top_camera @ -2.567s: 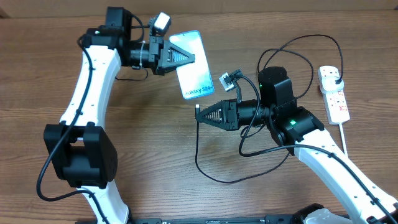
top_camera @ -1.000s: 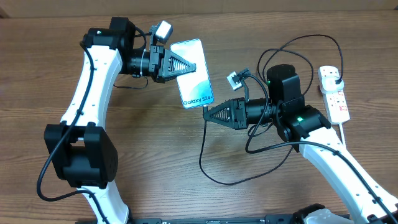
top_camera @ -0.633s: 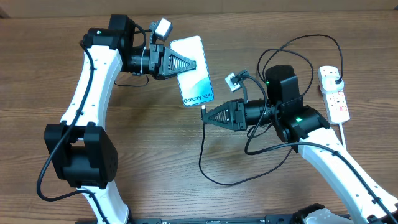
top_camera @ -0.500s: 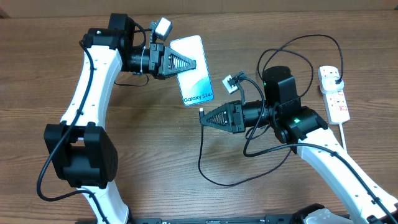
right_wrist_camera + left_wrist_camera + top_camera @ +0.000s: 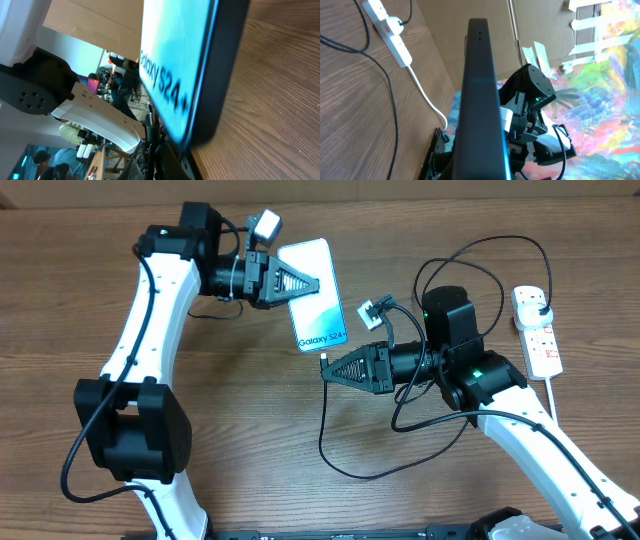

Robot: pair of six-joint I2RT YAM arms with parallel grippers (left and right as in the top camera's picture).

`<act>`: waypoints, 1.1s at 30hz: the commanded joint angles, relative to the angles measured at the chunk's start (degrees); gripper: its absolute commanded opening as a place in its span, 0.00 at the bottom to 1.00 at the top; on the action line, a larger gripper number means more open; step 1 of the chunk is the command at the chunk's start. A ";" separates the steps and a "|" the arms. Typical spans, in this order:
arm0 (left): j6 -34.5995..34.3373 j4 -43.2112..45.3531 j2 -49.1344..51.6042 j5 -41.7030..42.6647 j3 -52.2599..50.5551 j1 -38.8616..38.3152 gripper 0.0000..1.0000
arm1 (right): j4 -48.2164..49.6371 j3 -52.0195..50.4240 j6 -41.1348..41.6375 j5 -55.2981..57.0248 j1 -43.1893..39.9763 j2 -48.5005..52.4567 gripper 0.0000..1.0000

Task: Plug charger to phone and switch on socket
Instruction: 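Align the plug with the phone's bottom port using the right gripper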

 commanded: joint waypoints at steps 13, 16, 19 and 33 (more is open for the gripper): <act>-0.57 -0.44 -0.15 2.75 0.07 -0.94 0.04 | -1.29 -0.11 -0.48 -0.35 -2.47 -0.13 0.04; -0.55 -0.42 -0.15 2.62 0.07 -0.94 0.04 | -1.29 -0.11 -0.46 -0.37 -2.47 -0.13 0.04; -0.37 -0.39 -0.15 2.58 0.07 -0.94 0.04 | -1.31 -0.11 -0.48 -0.42 -2.47 -0.13 0.04; -0.37 -0.42 -0.15 2.58 0.07 -0.85 0.04 | -3.93 -0.11 -4.59 -3.89 -2.43 -0.13 0.04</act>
